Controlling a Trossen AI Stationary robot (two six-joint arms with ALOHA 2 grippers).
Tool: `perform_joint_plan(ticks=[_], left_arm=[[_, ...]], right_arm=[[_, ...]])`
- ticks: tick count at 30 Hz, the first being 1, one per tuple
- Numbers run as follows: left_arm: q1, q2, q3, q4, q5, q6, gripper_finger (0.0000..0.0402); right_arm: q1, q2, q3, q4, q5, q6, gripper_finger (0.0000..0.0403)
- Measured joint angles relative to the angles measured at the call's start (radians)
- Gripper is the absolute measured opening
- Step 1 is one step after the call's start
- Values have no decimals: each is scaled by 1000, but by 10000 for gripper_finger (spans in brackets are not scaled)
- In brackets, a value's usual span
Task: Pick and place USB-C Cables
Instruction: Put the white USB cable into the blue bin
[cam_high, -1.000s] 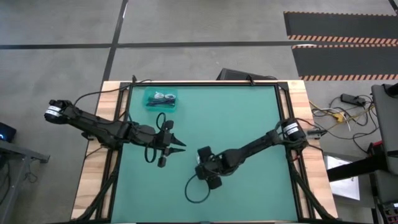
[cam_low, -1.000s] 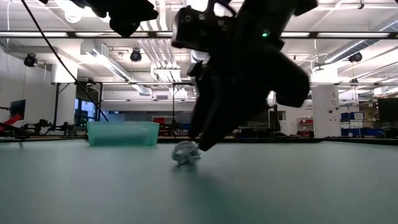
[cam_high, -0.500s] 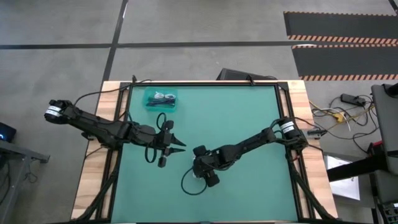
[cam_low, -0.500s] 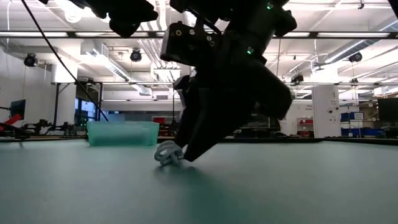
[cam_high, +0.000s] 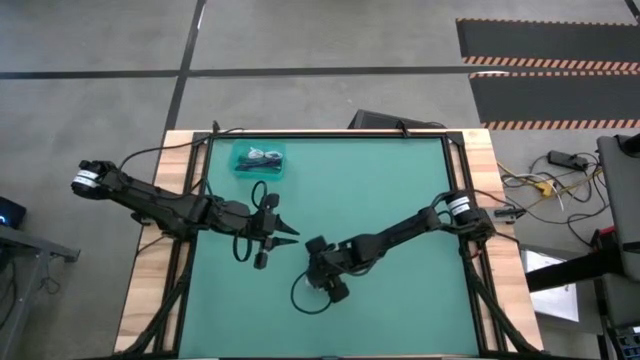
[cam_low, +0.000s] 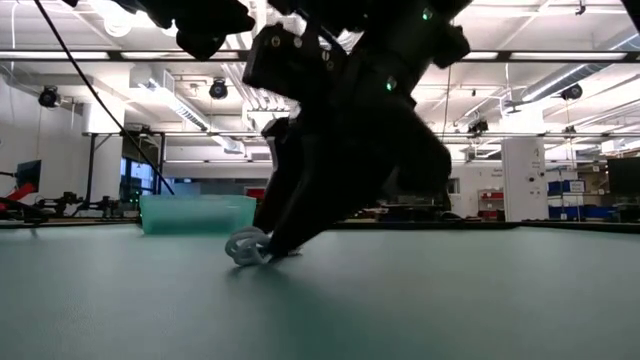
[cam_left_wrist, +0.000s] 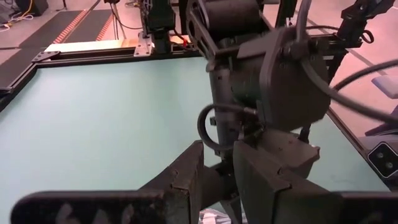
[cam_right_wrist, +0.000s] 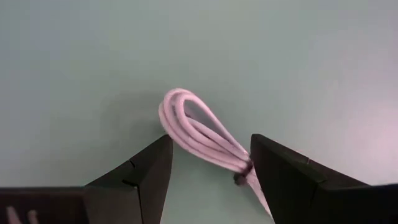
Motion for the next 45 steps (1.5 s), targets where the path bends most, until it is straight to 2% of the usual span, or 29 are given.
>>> perform_joint_plan(ticks=[7,12,19,22,30,36,39,45], left_arm=[[0,0,0,1,0,0,72],[0,0,0,7,0,0,72],[0,0,-1,10,0,0,72],[0,0,-2,10,0,0,72],[0,0,-2,15,0,1,72],[0,0,-2,22,0,2,72],[0,0,-2,29,0,2,72],[0,0,-11,86,0,11,72]], right_arm=[[-15,47,2,65,-76,22,192],[-31,53,2,74,-141,44,136],[-30,53,2,76,-142,14,45],[-30,49,2,75,-131,-3,18],[-32,-8,-19,20,-99,-23,19],[-32,-115,-102,35,-47,-25,18],[-32,-183,-164,99,-13,-25,18],[-36,-316,-316,382,-19,-44,18]])
